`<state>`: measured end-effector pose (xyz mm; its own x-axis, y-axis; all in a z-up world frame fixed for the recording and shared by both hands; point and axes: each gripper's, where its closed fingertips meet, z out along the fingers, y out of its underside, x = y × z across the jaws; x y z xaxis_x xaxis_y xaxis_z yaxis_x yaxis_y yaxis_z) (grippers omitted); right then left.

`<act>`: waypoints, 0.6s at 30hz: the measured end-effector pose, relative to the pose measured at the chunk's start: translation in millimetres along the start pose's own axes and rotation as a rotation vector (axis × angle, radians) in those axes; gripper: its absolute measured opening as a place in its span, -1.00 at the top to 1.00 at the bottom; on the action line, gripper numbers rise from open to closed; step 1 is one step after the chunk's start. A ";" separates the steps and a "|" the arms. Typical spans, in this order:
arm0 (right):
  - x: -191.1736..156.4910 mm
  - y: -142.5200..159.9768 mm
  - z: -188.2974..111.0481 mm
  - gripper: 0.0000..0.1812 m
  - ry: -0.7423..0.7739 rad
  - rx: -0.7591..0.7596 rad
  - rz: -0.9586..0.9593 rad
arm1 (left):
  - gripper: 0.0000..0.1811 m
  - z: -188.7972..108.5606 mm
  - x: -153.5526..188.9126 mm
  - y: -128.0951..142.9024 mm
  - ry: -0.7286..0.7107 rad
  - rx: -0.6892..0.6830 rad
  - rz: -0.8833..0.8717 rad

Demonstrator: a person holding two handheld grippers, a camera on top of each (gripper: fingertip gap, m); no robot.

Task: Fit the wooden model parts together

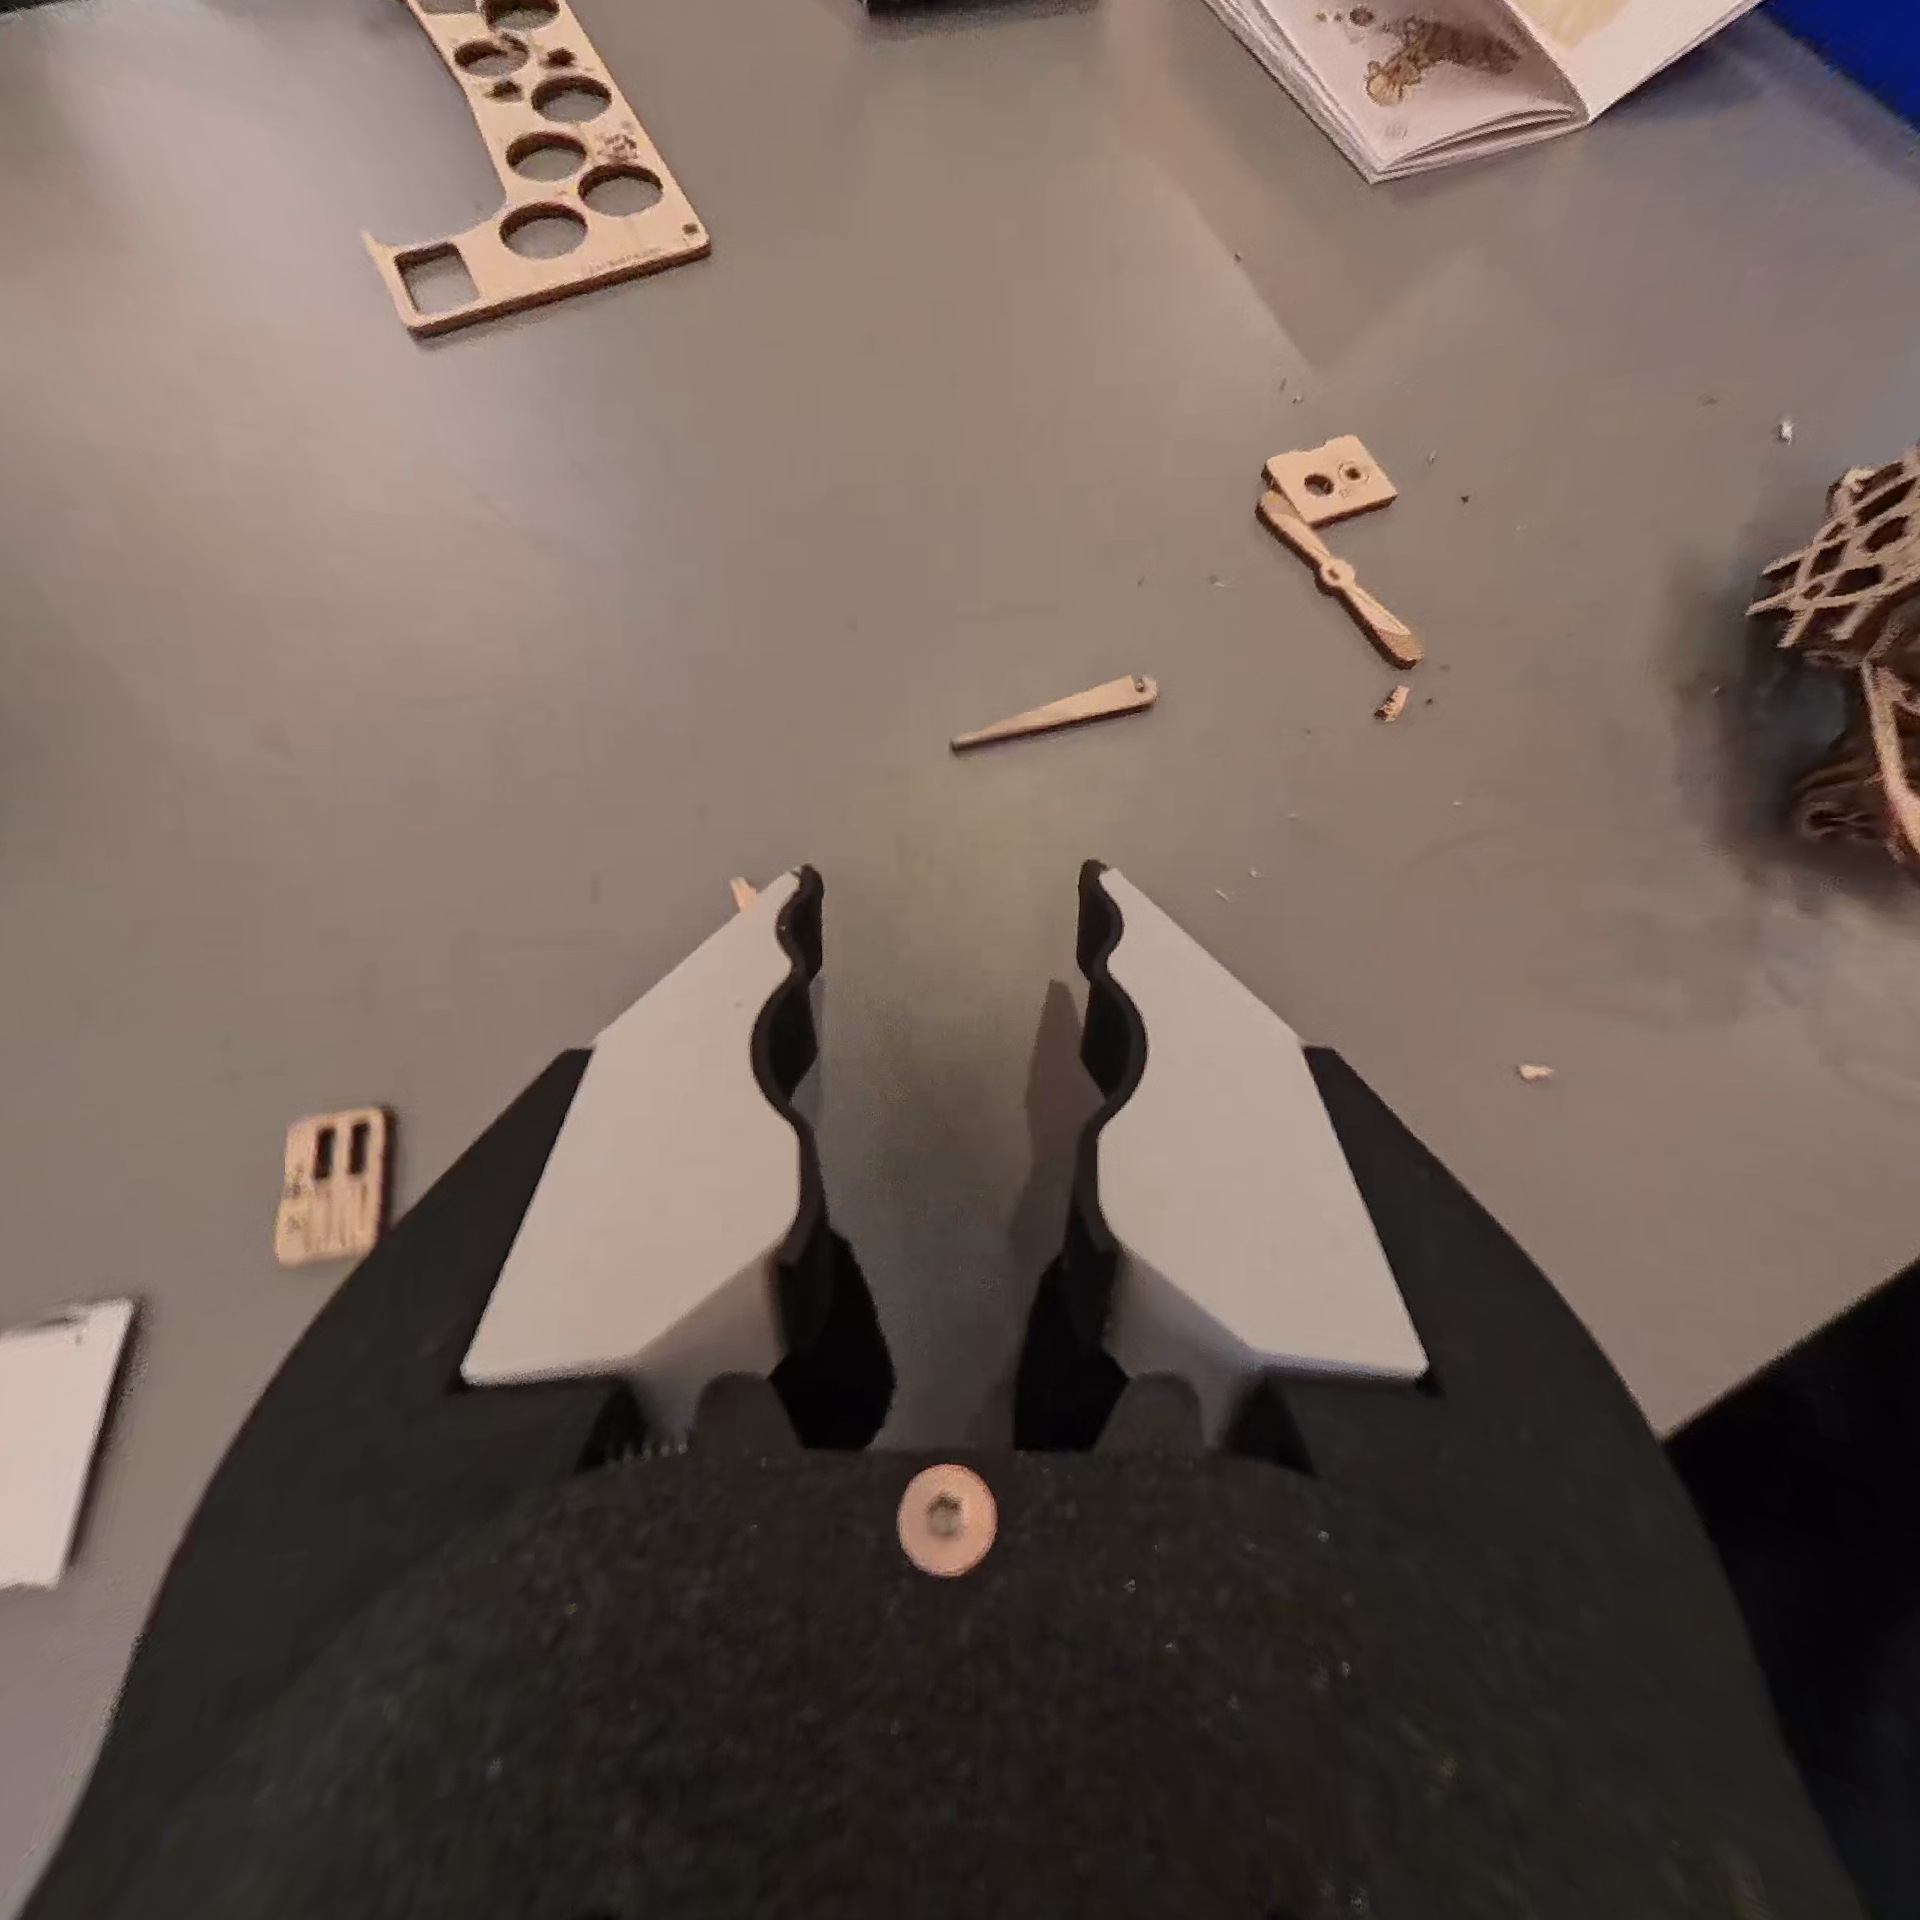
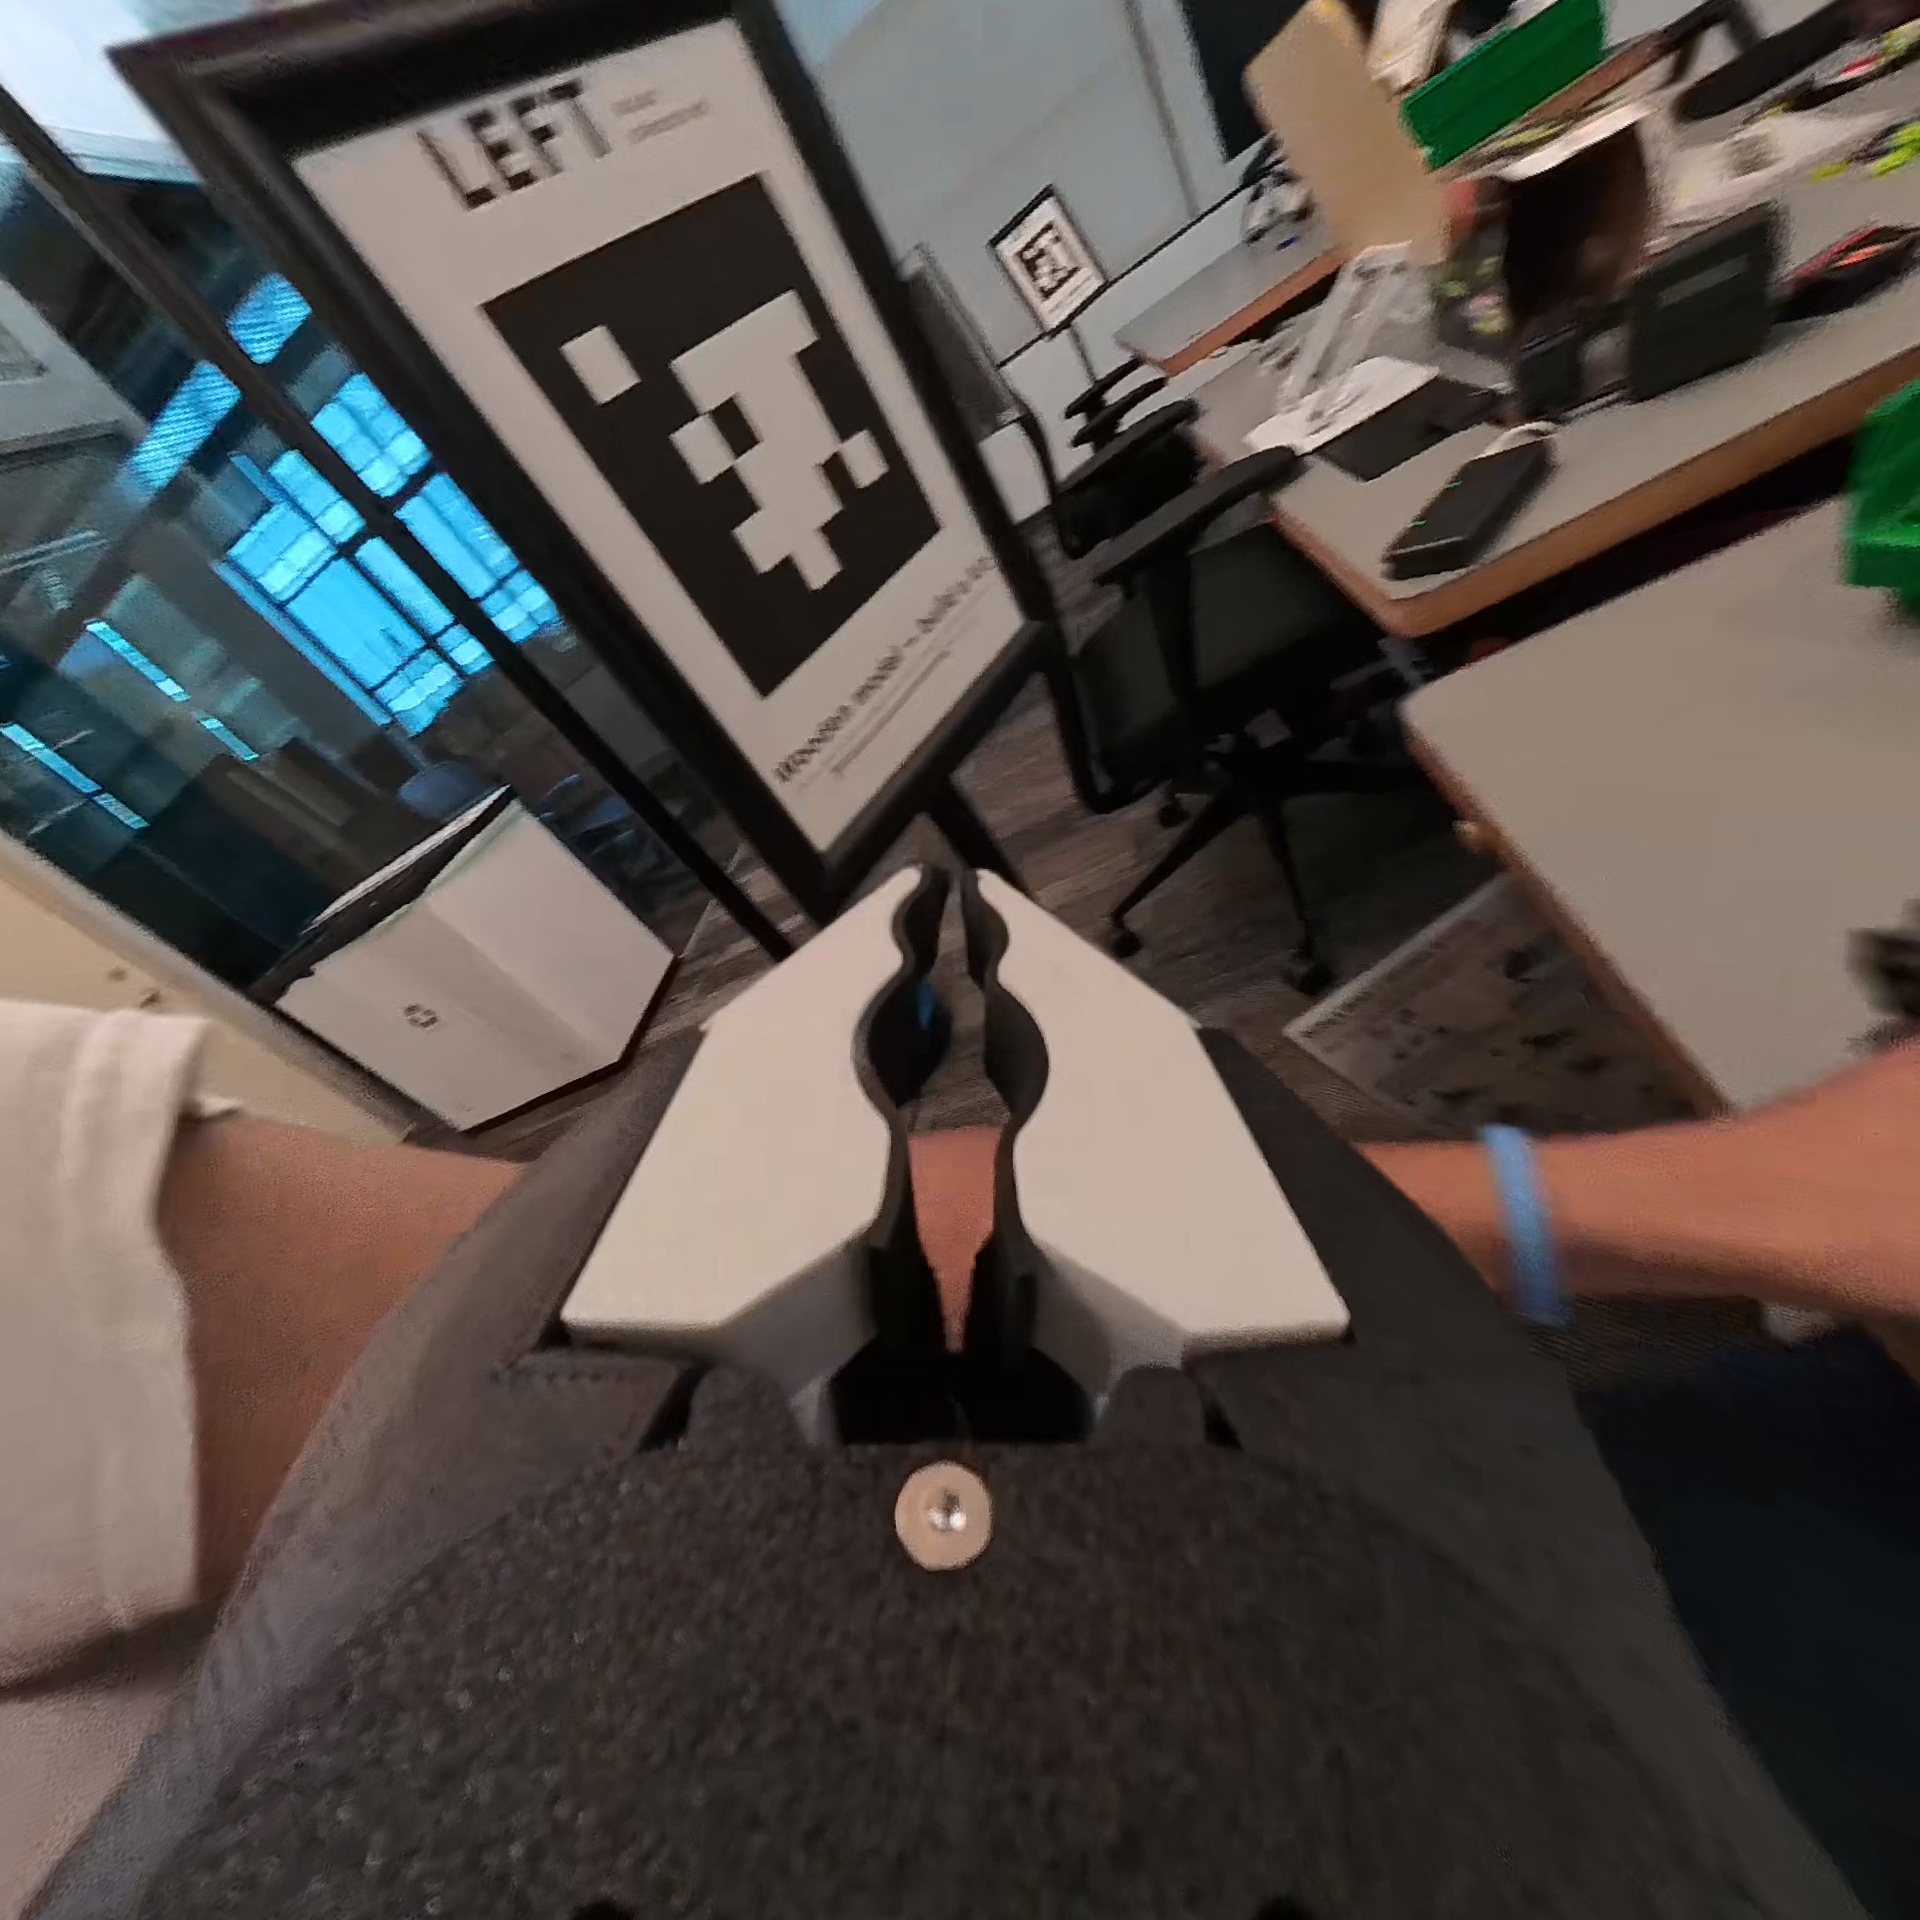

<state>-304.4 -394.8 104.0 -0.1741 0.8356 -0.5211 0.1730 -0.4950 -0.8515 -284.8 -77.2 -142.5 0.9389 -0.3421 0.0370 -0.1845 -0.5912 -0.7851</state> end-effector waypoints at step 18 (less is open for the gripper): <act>276.8 14.0 -313.3 0.72 0.865 0.057 -0.240 | 0.43 -24.5 38.2 -8.1 0.155 -0.002 0.054</act>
<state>-46.4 -95.7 -33.9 0.5951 0.7943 -0.1222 0.1736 -0.2755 -0.9455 -254.6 -103.4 -119.5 0.8716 -0.4820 0.0897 -0.2342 -0.5701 -0.7875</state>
